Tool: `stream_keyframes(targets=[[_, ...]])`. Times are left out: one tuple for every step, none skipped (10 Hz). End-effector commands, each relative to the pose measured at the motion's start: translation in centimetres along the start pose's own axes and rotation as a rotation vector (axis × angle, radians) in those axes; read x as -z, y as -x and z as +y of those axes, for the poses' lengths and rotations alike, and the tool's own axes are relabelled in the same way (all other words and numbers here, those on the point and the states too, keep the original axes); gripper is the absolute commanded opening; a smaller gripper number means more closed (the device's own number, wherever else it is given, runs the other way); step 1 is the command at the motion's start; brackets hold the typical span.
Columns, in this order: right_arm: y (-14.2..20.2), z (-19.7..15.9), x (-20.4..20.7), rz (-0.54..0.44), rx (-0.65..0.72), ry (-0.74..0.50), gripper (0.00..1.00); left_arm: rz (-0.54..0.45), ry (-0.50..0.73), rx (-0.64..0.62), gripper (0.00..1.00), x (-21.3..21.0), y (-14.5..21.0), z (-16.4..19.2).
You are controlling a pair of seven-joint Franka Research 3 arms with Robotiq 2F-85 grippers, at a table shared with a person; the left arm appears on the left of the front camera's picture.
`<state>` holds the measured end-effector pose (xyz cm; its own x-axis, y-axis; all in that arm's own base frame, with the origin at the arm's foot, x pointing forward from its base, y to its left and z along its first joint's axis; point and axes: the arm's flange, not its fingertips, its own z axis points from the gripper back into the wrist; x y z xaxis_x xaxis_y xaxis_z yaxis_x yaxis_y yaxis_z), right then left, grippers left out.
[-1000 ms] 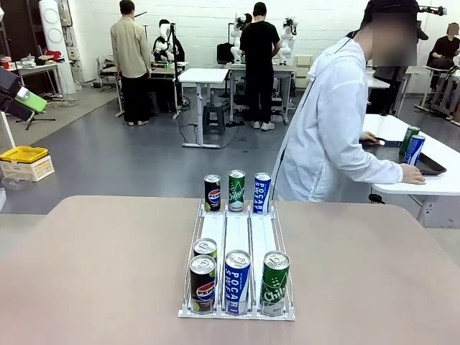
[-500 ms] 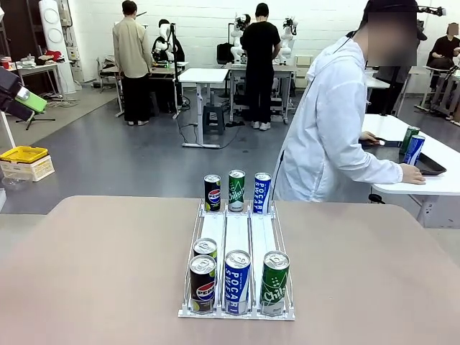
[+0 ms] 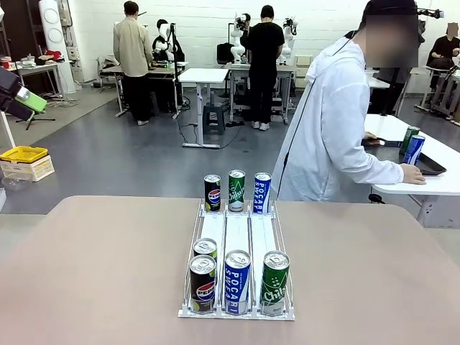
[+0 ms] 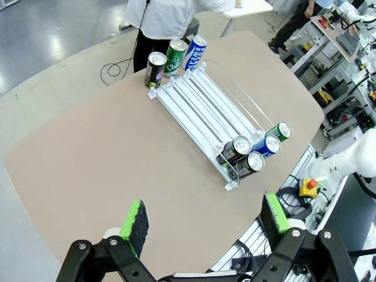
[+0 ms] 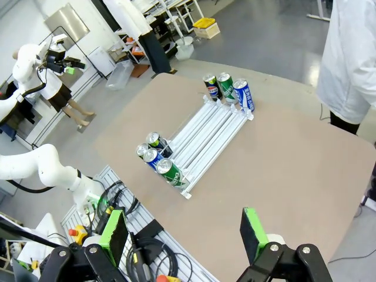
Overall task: Retrieve and hand over the desired beverage to the person.
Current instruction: Place the picked can on the Handle tray extended by the person.
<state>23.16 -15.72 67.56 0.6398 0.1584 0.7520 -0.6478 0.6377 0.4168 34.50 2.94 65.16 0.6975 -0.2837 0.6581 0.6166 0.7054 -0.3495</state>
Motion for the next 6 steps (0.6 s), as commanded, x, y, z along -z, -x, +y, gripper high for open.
stream_keyframes(targets=[[-0.08, -0.05, 0.01, -0.024, -0.012, -0.028, 1.0, -0.002, 0.001, -0.001, 1.0, -0.05, 0.04, 0.06], [-0.08, -0.05, 0.01, -0.024, -0.012, -0.028, 1.0, -0.002, 0.001, -0.001, 1.0, -0.05, 0.04, 0.06], [-0.08, -0.05, 0.01, -0.024, -0.012, -0.028, 1.0, -0.002, 0.001, -0.001, 1.0, -0.05, 0.04, 0.06], [-0.08, -0.05, 0.01, -0.024, -0.012, -0.028, 1.0, -0.002, 0.001, -0.001, 1.0, -0.05, 0.04, 0.06], [-0.08, -0.05, 0.01, -0.024, -0.012, -0.028, 1.0, -0.002, 0.001, -0.001, 1.0, -0.05, 0.04, 0.06], [-0.08, -0.05, 0.01, -0.024, -0.012, -0.028, 1.0, -0.002, 0.001, -0.001, 1.0, -0.05, 0.04, 0.06]])
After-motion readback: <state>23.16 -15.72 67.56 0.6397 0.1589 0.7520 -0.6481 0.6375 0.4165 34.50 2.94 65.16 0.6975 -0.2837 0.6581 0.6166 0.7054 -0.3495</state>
